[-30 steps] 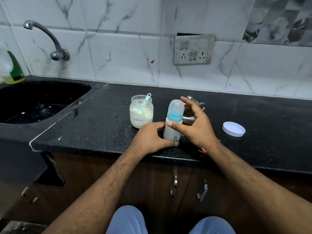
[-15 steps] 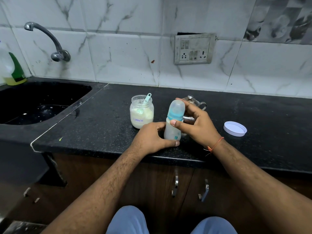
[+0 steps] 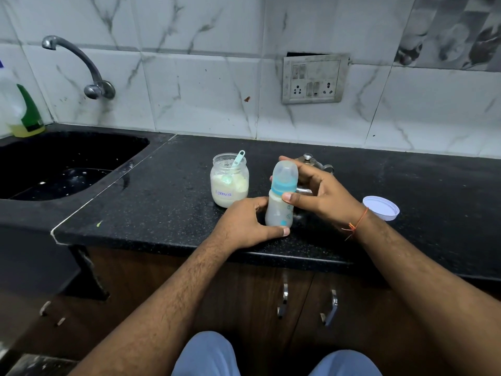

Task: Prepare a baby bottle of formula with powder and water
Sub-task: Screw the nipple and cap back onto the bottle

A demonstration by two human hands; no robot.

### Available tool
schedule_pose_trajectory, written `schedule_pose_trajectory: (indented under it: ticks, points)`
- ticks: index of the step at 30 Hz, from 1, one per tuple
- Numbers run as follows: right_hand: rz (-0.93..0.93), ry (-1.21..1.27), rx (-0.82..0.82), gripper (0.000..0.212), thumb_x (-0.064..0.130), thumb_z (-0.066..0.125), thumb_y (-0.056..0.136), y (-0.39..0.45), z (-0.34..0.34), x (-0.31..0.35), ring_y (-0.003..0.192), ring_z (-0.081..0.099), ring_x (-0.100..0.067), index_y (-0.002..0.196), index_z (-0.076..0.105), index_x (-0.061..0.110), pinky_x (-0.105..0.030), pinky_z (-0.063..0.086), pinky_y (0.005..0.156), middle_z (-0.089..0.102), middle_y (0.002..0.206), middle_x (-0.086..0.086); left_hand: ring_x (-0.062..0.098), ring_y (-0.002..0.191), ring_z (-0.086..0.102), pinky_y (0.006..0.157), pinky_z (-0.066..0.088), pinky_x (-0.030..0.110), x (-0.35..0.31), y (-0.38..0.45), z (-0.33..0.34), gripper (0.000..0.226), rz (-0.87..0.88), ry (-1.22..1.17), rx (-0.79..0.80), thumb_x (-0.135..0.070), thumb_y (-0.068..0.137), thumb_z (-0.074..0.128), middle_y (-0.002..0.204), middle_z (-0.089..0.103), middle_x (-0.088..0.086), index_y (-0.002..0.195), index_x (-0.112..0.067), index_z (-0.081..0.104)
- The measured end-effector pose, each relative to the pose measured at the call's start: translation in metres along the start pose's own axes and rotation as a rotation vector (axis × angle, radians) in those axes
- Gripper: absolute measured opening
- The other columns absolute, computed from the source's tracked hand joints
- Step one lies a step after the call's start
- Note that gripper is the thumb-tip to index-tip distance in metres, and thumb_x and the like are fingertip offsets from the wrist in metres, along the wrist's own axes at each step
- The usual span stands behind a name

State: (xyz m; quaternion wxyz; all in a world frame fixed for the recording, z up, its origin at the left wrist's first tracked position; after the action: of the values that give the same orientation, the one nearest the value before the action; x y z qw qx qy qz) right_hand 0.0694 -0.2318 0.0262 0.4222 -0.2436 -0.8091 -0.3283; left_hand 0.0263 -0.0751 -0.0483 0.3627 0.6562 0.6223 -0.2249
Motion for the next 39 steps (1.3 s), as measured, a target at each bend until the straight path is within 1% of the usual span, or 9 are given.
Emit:
schedule_pose_trajectory:
  ticks: [6, 12, 16, 22, 26, 29, 33, 35, 39]
  points:
    - [-0.042, 0.005, -0.195, 0.067, 0.006, 0.084, 0.088, -0.01, 0.003, -0.005, 0.133, 0.064, -0.015, 0.149, 0.057, 0.014, -0.047, 0.054, 0.111, 0.069, 0.14, 0.004, -0.001, 0.108, 0.076, 0.103, 0.063, 0.04, -0.001, -0.001, 0.0, 0.08, 0.008, -0.018, -0.006, -0.076, 0.056, 0.083, 0.114, 0.082, -0.022, 0.126, -0.037, 0.078]
    - [-0.133, -0.109, -0.457, 0.077, 0.028, 0.097, 0.073, -0.025, -0.002, 0.001, 0.121, 0.064, -0.014, 0.141, 0.06, 0.028, -0.046, 0.061, 0.098, 0.058, 0.134, 0.007, -0.004, 0.109, 0.075, 0.102, 0.063, 0.039, -0.003, -0.002, -0.001, 0.084, 0.018, -0.002, -0.004, -0.078, 0.056, 0.081, 0.116, 0.081, -0.024, 0.13, -0.039, 0.077]
    - [-0.103, -0.162, -0.388, 0.092, 0.04, 0.093, 0.074, -0.024, 0.0, 0.001, 0.137, 0.057, -0.008, 0.154, 0.048, 0.036, -0.048, 0.052, 0.112, 0.059, 0.147, 0.016, -0.004, 0.11, 0.074, 0.103, 0.063, 0.039, -0.002, -0.001, 0.0, 0.081, 0.018, -0.003, -0.005, -0.075, 0.057, 0.084, 0.116, 0.081, -0.025, 0.13, -0.04, 0.077]
    - [-0.108, -0.193, -0.42, 0.089, 0.042, 0.092, 0.074, -0.023, -0.002, 0.001, 0.129, 0.059, -0.014, 0.152, 0.051, 0.037, -0.048, 0.054, 0.109, 0.058, 0.133, 0.014, -0.004, 0.108, 0.074, 0.101, 0.063, 0.039, -0.002, -0.001, -0.001, 0.076, 0.021, 0.009, -0.009, -0.072, 0.061, 0.086, 0.114, 0.081, -0.025, 0.129, -0.04, 0.076]
    - [-0.039, -0.015, -0.286, 0.086, 0.019, 0.084, 0.087, -0.02, 0.008, -0.005, 0.142, 0.055, -0.011, 0.161, 0.041, 0.026, -0.045, 0.05, 0.116, 0.056, 0.156, 0.006, -0.004, 0.106, 0.075, 0.101, 0.063, 0.04, -0.001, 0.0, 0.0, 0.076, 0.009, -0.001, -0.02, -0.075, 0.057, 0.084, 0.111, 0.081, -0.025, 0.125, -0.04, 0.078]
    - [-0.035, 0.039, -0.328, 0.079, 0.012, 0.083, 0.087, -0.02, 0.005, -0.006, 0.133, 0.065, -0.014, 0.157, 0.047, 0.023, -0.046, 0.054, 0.112, 0.068, 0.142, 0.002, -0.003, 0.107, 0.075, 0.102, 0.063, 0.04, 0.001, 0.0, 0.0, 0.077, 0.001, -0.008, -0.026, -0.075, 0.056, 0.085, 0.111, 0.082, -0.025, 0.123, -0.039, 0.078]
    - [-0.02, -0.006, -0.331, 0.075, 0.011, 0.087, 0.086, -0.018, 0.003, -0.008, 0.125, 0.066, -0.003, 0.152, 0.052, 0.022, -0.027, 0.058, 0.096, 0.07, 0.133, 0.011, -0.003, 0.107, 0.075, 0.101, 0.063, 0.04, 0.0, 0.0, -0.001, 0.076, 0.008, -0.001, -0.023, -0.075, 0.056, 0.085, 0.111, 0.081, -0.024, 0.123, -0.039, 0.078]
    - [0.008, 0.032, -0.264, 0.073, 0.007, 0.079, 0.093, -0.014, 0.005, -0.007, 0.127, 0.063, 0.001, 0.157, 0.047, 0.017, -0.021, 0.055, 0.098, 0.066, 0.138, 0.013, -0.003, 0.105, 0.075, 0.101, 0.063, 0.04, -0.002, -0.001, -0.001, 0.072, 0.011, 0.007, -0.022, -0.075, 0.058, 0.085, 0.11, 0.081, -0.024, 0.12, -0.04, 0.078]
    - [0.017, 0.071, -0.185, 0.058, 0.002, 0.074, 0.096, -0.008, 0.004, -0.009, 0.134, 0.064, -0.016, 0.151, 0.055, 0.007, -0.039, 0.053, 0.112, 0.069, 0.143, -0.001, -0.003, 0.103, 0.076, 0.1, 0.064, 0.04, -0.001, -0.002, -0.002, 0.075, 0.001, -0.005, -0.031, -0.076, 0.057, 0.085, 0.108, 0.082, -0.023, 0.122, -0.039, 0.079]
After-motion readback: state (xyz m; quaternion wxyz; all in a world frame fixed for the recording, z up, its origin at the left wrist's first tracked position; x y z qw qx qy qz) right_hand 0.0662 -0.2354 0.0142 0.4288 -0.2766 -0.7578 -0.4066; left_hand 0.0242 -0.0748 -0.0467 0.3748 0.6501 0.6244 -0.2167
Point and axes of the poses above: each hand's wrist, its own y-axis towards the middle knuckle, its own z-axis out of the palm, x = y × z, the point moved 8 cm from there along y, towards the middle knuckle
